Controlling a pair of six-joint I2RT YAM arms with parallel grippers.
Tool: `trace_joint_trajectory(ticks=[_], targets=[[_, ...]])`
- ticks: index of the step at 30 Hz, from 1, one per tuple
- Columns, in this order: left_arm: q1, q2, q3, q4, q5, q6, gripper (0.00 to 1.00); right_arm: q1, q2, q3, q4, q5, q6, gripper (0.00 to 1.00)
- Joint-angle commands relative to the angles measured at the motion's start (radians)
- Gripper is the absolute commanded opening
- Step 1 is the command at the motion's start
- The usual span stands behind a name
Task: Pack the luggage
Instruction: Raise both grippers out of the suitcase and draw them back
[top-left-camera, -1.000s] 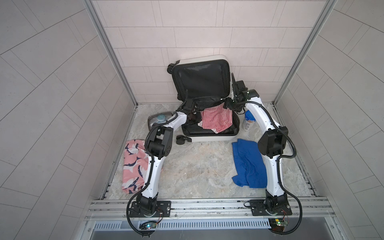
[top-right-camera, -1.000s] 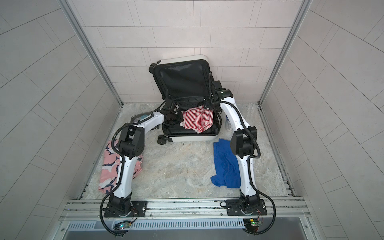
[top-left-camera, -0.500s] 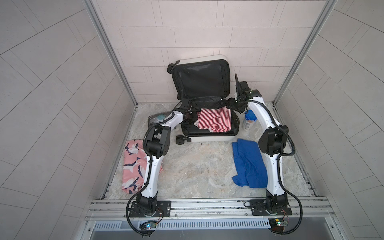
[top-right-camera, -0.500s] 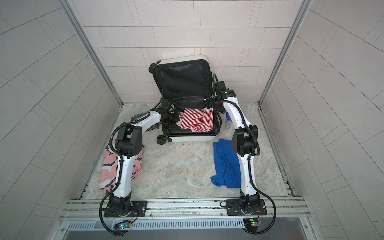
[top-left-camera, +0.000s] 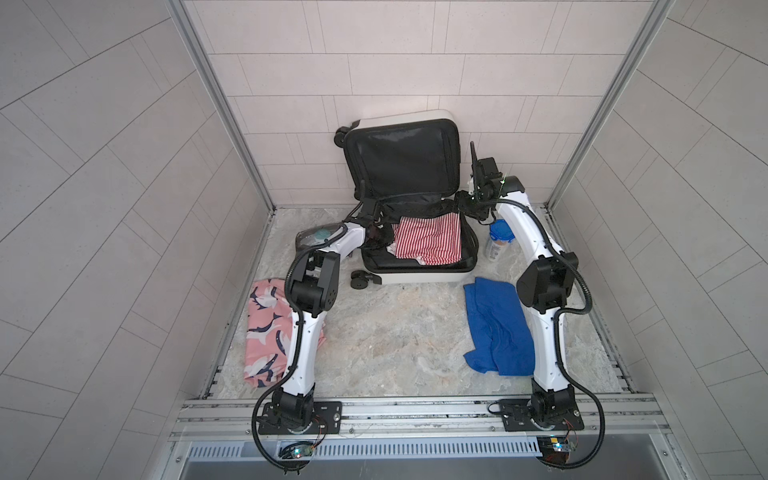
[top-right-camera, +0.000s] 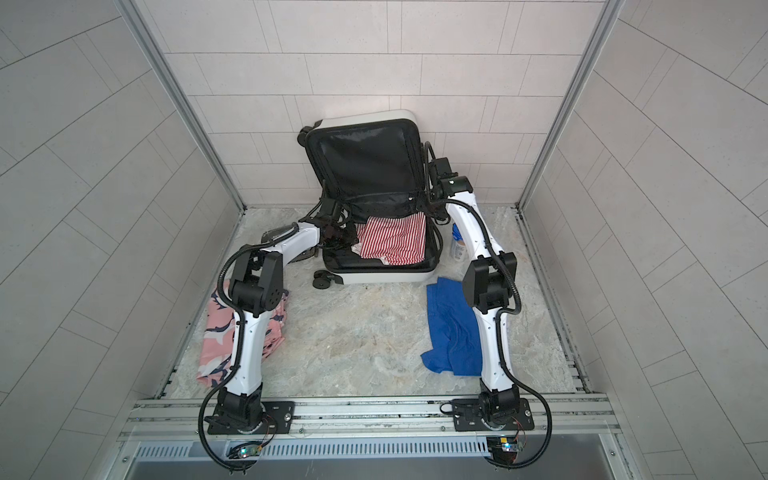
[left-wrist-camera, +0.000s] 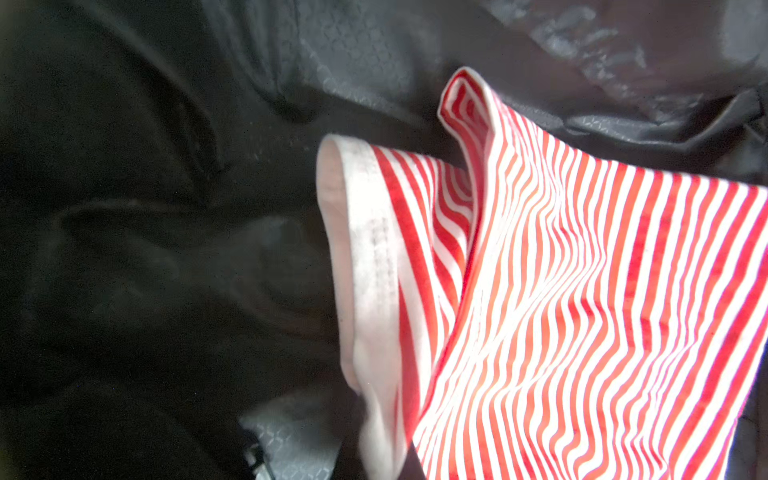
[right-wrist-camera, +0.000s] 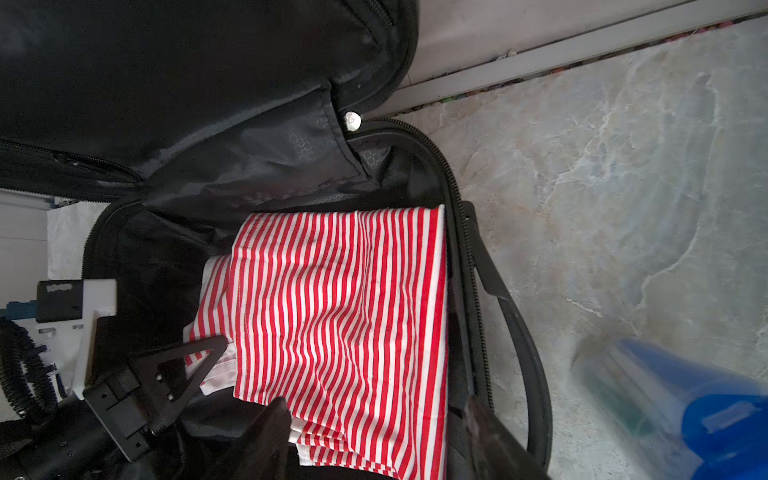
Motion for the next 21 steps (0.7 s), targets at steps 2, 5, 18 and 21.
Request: trace_joint_trajectory(ticks=[2, 5, 18, 21], targets=[[0.021, -0.089, -0.042, -0.017, -0.046, -0.019, 0.0, 0.004, -0.092, 0.02, -0.025, 0.005, -0.015, 0.68], [0.019, -0.113, -0.051, -0.01, -0.05, -0.019, 0.0, 0.004, -0.097, 0.015, -0.031, 0.001, -0.017, 0.68], [0.012, -0.174, -0.069, -0.029, -0.122, -0.013, 0.0, 0.01, -0.115, -0.041, -0.019, -0.003, -0.024, 0.68], [0.013, -0.176, -0.076, -0.049, -0.138, -0.015, 0.0, 0.008, -0.125, -0.053, -0.017, 0.002, -0.026, 0.68]])
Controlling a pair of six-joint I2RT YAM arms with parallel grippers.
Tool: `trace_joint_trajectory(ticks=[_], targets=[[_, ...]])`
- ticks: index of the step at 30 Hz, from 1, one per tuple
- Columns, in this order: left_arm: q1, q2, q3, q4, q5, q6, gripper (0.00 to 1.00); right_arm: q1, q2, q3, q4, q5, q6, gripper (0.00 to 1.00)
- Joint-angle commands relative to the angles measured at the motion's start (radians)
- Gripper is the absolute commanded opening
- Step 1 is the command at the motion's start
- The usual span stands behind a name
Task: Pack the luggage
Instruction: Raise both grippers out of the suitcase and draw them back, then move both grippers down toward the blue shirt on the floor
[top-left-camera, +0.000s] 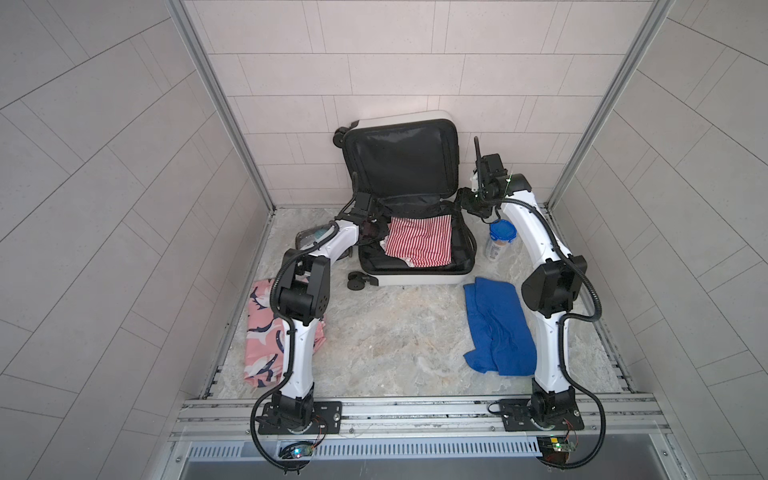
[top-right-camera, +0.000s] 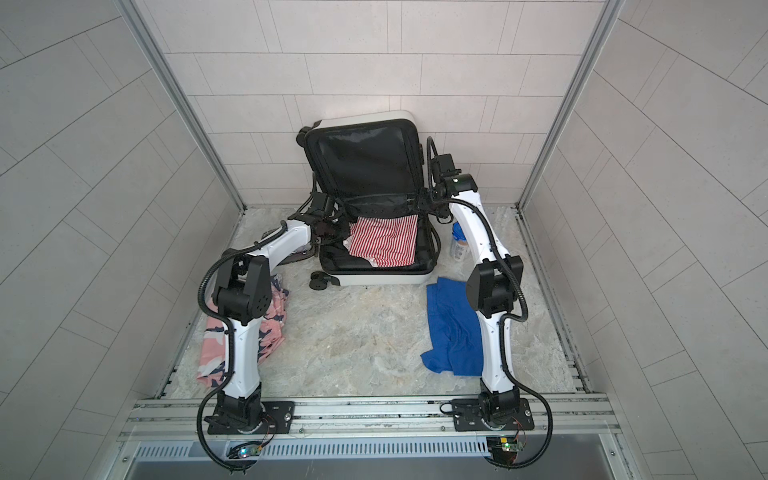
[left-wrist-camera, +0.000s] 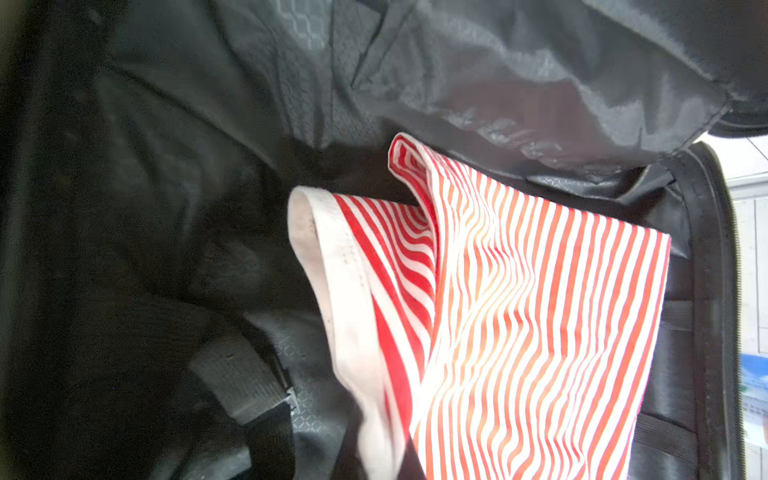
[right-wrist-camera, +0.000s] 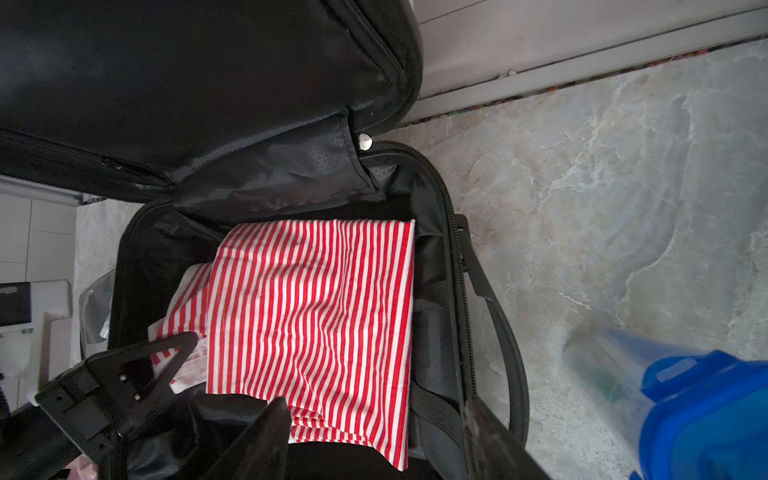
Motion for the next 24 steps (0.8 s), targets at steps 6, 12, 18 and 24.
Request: trace_joint_trajectory(ticks=[6, 12, 18, 24], targets=[[0.003, -0.089, -0.047, -0.061, -0.11, -0.012, 0.51, 0.004, -0.097, -0.03, -0.022, 0.019, -0.03, 0.68], [0.002, -0.161, -0.043, -0.058, -0.104, 0.009, 0.63, 0.004, -0.183, -0.102, -0.028, 0.041, -0.051, 0.69], [-0.01, -0.272, -0.047, -0.057, -0.085, 0.034, 0.63, 0.003, -0.377, -0.347, 0.003, 0.071, -0.073, 0.68], [-0.068, -0.453, -0.136, -0.092, -0.097, 0.108, 0.63, 0.006, -0.667, -0.829, 0.114, 0.087, -0.052, 0.68]])
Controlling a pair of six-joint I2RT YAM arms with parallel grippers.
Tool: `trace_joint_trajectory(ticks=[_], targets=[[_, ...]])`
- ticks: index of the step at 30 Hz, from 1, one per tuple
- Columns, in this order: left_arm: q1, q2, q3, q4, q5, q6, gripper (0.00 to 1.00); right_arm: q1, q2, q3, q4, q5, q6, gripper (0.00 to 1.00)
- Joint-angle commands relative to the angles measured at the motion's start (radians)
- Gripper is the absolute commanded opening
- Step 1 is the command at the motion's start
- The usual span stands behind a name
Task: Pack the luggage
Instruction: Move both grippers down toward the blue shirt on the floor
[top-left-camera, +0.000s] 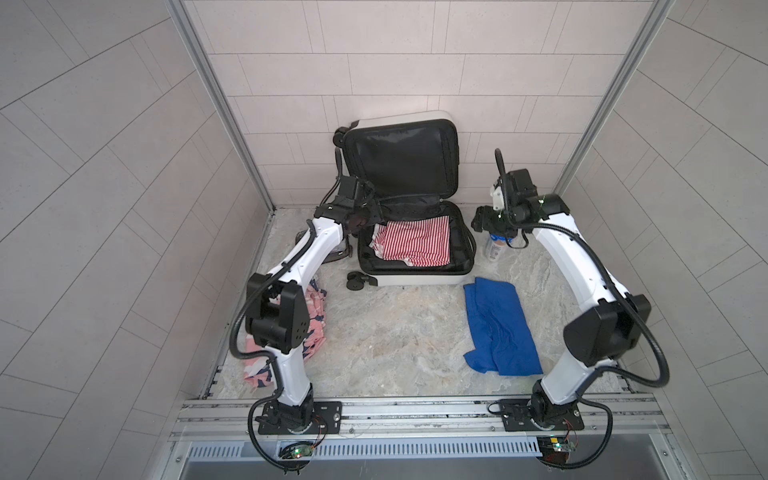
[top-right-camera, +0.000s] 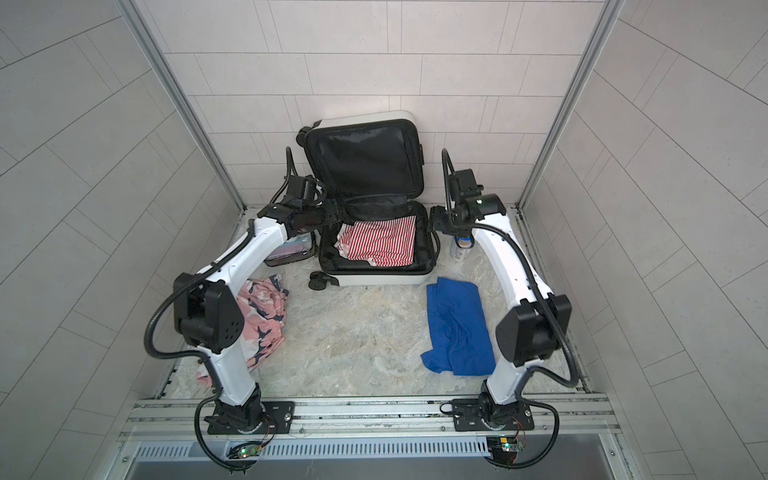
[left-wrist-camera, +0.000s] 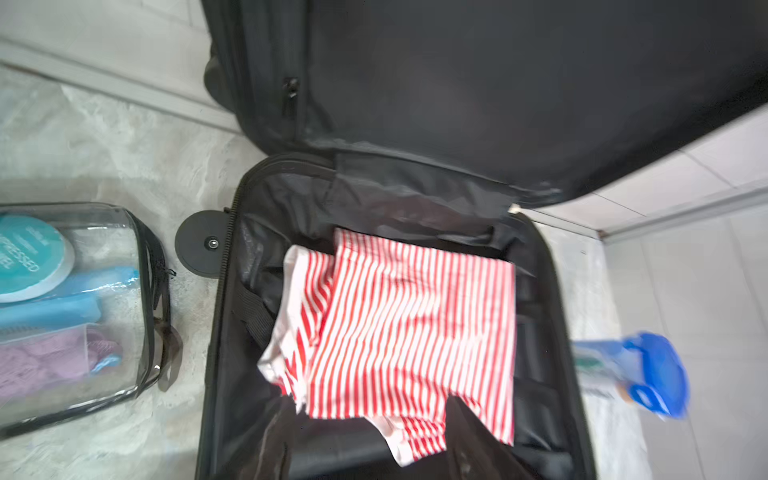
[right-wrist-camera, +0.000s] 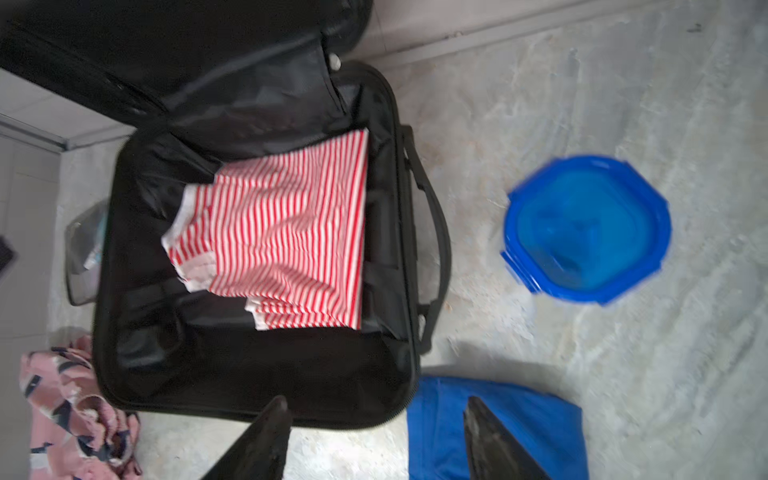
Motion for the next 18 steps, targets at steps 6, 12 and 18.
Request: trace_joint_trajectory(ticks=[6, 12, 18], targets=[[-0.146, -0.328, -0.35, -0.023, -0.081, 0.053, 0.64, 0.014, -0.295, -0.586, 0.16, 0.016, 0.1, 0.68], [-0.271, -0.535, -0.667, 0.026, -0.169, -0.06, 0.64, 0.069, -0.393, -0.837, 0.207, 0.095, 0.203, 0.68], [-0.299, -0.668, -0.861, 0.106, -0.18, -0.167, 0.64, 0.138, -0.464, -1.004, 0.253, 0.157, 0.302, 0.71]])
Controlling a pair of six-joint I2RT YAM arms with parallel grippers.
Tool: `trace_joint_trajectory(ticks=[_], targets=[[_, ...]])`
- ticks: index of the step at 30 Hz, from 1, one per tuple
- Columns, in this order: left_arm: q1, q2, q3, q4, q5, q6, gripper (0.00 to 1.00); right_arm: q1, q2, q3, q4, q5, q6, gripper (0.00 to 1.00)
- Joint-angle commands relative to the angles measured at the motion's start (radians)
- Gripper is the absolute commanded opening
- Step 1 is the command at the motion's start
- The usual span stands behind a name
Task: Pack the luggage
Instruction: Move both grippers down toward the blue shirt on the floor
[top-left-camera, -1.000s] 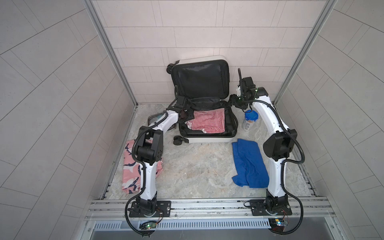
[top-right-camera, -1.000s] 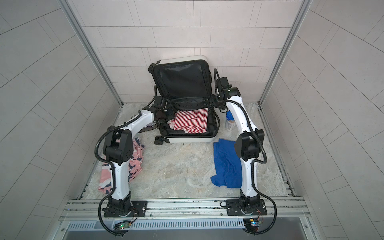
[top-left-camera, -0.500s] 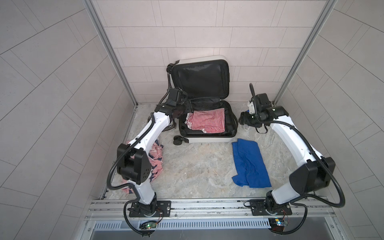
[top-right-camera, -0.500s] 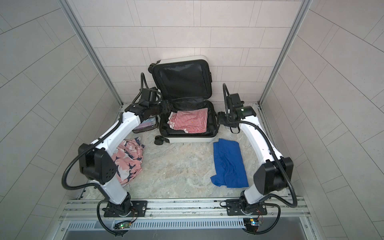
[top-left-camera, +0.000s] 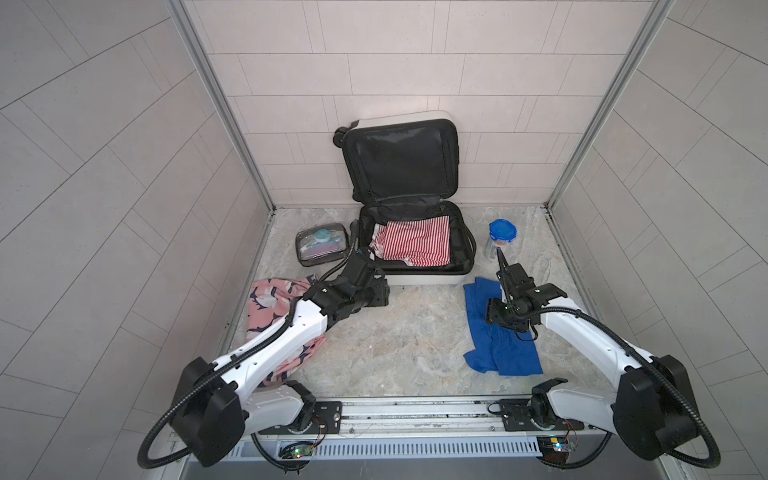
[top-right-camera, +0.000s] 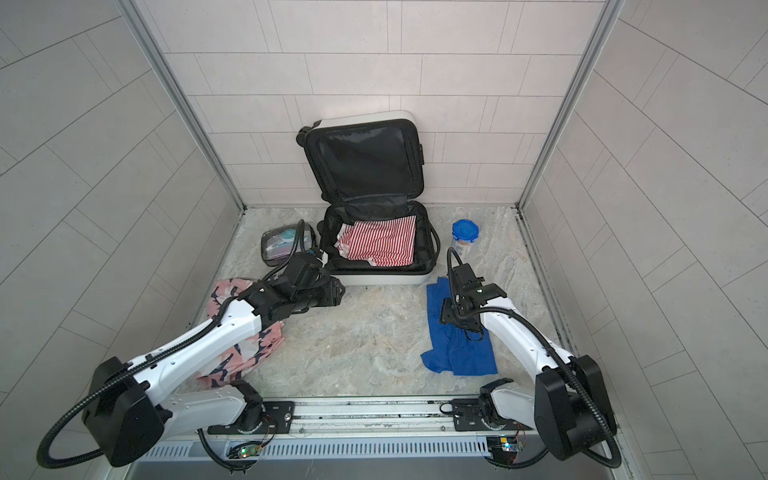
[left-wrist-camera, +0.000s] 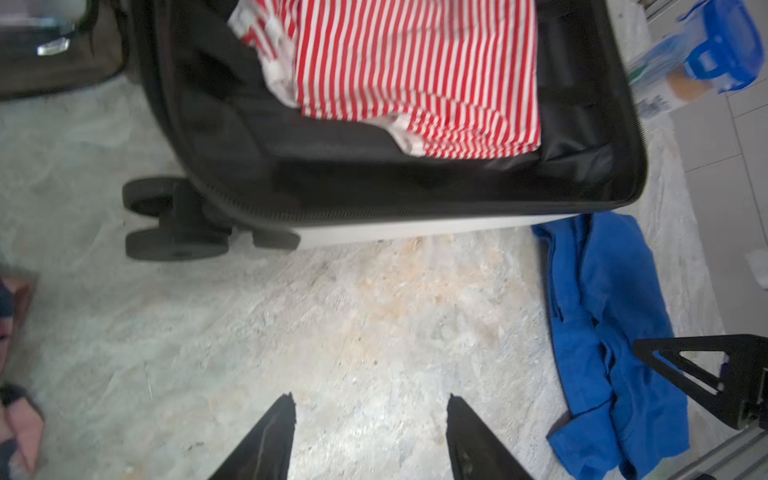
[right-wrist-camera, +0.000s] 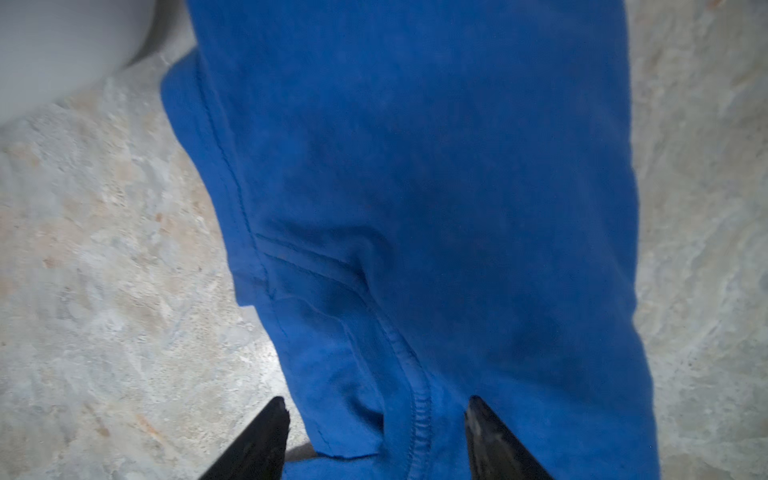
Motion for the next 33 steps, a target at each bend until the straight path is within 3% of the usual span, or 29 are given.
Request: trace_joint_trajectory(ticks=[1, 10, 17, 22, 26, 33], targets=[[-0.003, -0.065, -0.038, 0.069, -0.051, -0.07, 0.64, 0.054, -0.03, -0.056, 0.052, 0.069, 0.096, 0.71], [-0.003, -0.128, -0.047, 0.049, -0.077, -0.059, 0.65, 0.293, 0.029, -0.146, 0.127, 0.127, 0.269, 0.72], [0.002, -0.2, -0.125, 0.105, -0.13, -0.089, 0.67, 0.493, 0.175, -0.086, 0.219, 0.106, 0.363, 0.71], [0.027, -0.247, -0.147, 0.056, -0.162, -0.094, 0.71, 0.638, 0.385, 0.11, 0.274, 0.046, 0.373, 0.71], [0.103, -0.264, -0.182, 0.027, -0.107, -0.109, 0.72, 0.726, 0.518, 0.288, 0.302, -0.01, 0.363, 0.7], [0.246, -0.254, -0.251, 0.028, 0.061, -0.159, 0.72, 0.774, 0.513, 0.489, 0.185, 0.037, 0.283, 0.71]])
